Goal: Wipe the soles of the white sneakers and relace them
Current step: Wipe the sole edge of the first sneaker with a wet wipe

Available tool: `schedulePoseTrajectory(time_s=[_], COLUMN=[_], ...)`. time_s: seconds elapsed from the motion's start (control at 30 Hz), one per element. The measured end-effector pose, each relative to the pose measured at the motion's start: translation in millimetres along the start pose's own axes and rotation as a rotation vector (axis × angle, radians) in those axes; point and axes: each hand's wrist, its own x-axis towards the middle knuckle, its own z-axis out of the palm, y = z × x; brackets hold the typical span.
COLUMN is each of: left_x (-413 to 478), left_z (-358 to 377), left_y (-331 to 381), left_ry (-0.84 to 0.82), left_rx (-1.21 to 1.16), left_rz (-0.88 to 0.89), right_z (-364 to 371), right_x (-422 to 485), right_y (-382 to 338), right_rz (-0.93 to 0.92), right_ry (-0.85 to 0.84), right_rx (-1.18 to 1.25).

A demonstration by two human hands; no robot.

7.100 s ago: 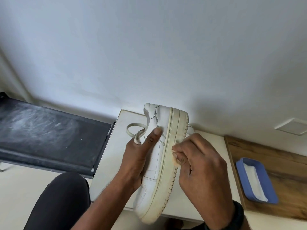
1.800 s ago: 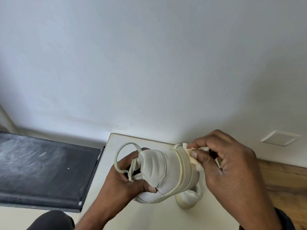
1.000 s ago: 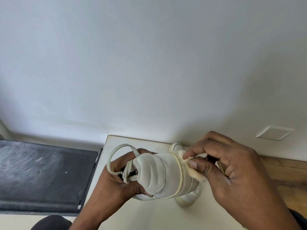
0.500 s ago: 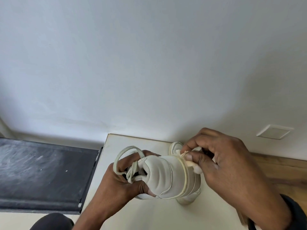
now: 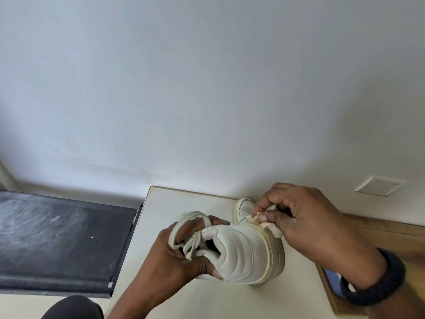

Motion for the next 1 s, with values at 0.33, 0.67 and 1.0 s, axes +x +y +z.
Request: schedulePoseTrajectory(time_s=[0.33,0.67,1.0], left_x=[0.7,3.3,1.3], left_z=[-9.2,-14.2,-13.6], left_y=[1.1,2.6,1.2], left_ry=[0.02,-0.126,-0.036], left_rx=[0.048,0.309,-0.03], left_rz=[0.073,0.312,0.145], right_z=[8.0,57.3,57.5], right_x=[-24.1,-45.0,-46.9], right_y=[29.6,63.9,57.7], right_rz=[0.285,0.596,0.43], right_ry=[0.076,-0.445,-0.758], right_rx=[0.587,1.499,1.529])
